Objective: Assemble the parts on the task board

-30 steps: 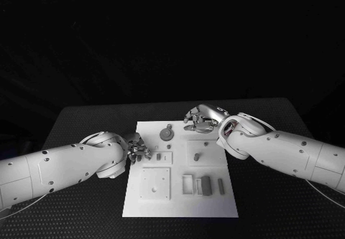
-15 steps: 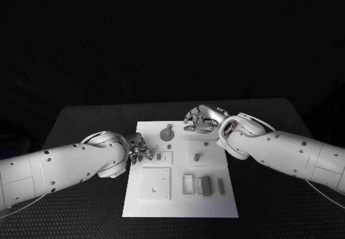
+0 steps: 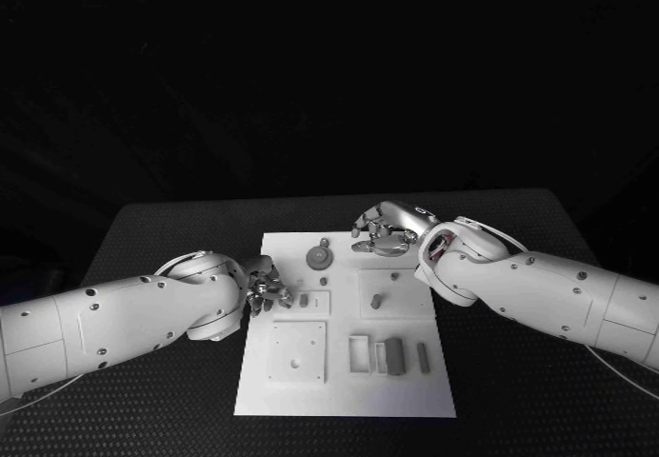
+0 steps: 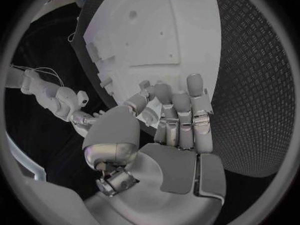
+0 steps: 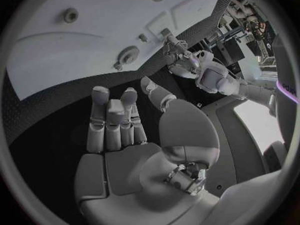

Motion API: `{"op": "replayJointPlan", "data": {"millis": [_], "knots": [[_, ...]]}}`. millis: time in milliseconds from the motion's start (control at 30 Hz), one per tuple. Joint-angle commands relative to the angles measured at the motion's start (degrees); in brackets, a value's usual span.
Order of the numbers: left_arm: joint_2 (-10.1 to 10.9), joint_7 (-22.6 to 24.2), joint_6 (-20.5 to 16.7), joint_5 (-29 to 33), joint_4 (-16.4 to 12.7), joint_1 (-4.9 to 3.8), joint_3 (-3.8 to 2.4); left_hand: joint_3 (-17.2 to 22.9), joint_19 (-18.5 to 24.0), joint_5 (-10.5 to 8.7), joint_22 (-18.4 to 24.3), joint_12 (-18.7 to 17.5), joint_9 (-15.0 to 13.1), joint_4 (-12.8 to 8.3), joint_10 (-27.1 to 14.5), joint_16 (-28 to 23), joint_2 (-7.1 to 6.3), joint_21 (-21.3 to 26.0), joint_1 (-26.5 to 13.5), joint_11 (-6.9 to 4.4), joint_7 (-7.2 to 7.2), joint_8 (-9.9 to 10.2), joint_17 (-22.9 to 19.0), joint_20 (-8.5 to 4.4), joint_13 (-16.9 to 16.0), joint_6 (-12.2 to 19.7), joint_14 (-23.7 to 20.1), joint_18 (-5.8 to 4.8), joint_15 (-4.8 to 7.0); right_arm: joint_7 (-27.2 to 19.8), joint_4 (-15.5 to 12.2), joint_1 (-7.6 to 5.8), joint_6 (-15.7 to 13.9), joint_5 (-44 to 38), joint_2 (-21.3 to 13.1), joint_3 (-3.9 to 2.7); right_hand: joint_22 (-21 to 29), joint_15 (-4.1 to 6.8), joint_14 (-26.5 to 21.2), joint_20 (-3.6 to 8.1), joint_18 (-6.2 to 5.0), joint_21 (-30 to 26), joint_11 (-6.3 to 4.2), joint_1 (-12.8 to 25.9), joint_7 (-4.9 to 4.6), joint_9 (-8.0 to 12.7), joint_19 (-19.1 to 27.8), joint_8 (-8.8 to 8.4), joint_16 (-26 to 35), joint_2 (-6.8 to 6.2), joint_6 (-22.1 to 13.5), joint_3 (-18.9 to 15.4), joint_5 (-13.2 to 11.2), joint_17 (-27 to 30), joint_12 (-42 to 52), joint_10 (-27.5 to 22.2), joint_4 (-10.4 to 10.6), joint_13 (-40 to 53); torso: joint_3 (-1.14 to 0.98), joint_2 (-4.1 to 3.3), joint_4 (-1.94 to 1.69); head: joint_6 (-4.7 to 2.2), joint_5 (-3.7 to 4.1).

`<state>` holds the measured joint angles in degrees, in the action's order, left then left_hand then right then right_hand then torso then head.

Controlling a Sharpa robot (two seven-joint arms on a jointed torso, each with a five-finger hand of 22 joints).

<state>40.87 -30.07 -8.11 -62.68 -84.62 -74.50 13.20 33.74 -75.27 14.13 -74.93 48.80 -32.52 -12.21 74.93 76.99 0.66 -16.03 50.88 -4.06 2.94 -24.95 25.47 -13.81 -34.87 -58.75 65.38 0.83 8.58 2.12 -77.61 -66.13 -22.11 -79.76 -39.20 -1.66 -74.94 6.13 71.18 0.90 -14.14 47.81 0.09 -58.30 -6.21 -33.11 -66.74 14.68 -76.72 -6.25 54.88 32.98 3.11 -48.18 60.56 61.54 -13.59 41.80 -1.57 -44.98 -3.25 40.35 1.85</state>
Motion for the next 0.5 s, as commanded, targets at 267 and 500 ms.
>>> {"op": "replayJointPlan", "data": {"millis": [267, 500], "knots": [[-0.04, -1.7, 1.39, -1.83, 0.79, 0.51, 0.4, 0.02, -0.44, -0.26, -1.35, 0.34, 0.08, 0.7, 0.07, 0.42, 0.86, -0.44, 0.26, -0.67, -1.43, -0.16, 0.08, -0.13, -0.18, -6.6, 0.38, -0.83, 0.33, -0.56, 0.19, 0.03, 0.71, 0.13, 0.15, -0.02, -0.78, 0.04, 0.2, 0.37, -0.86, -0.32, -0.04, 0.52, -0.32, -0.1, -0.01, -0.28, 0.36, -0.17, 0.0, 0.02, 0.22, -0.1, -0.07, -0.32, 0.4, 0.02, 0.05, 0.0, -0.01, -0.08, -0.03], [0.03, -1.81, 1.89, -1.39, 0.88, 0.5, 0.4, 0.07, -0.35, -0.47, -1.36, 0.32, 0.1, 0.66, 0.04, 0.42, 1.16, -0.5, 0.32, -0.68, -1.44, -0.13, 0.08, -0.17, -0.22, -6.57, 0.37, -0.83, 0.33, -0.55, 0.3, 0.03, 0.7, 0.13, 0.18, -0.02, -0.78, 0.04, 0.19, 0.37, -0.86, -0.33, -0.03, 0.48, -0.32, -0.11, 0.01, -0.31, 0.37, -0.21, -0.04, 0.02, 0.22, -0.1, -0.07, -0.33, 0.36, 0.02, 0.08, -0.02, 0.0, -0.05, 0.11]]}}
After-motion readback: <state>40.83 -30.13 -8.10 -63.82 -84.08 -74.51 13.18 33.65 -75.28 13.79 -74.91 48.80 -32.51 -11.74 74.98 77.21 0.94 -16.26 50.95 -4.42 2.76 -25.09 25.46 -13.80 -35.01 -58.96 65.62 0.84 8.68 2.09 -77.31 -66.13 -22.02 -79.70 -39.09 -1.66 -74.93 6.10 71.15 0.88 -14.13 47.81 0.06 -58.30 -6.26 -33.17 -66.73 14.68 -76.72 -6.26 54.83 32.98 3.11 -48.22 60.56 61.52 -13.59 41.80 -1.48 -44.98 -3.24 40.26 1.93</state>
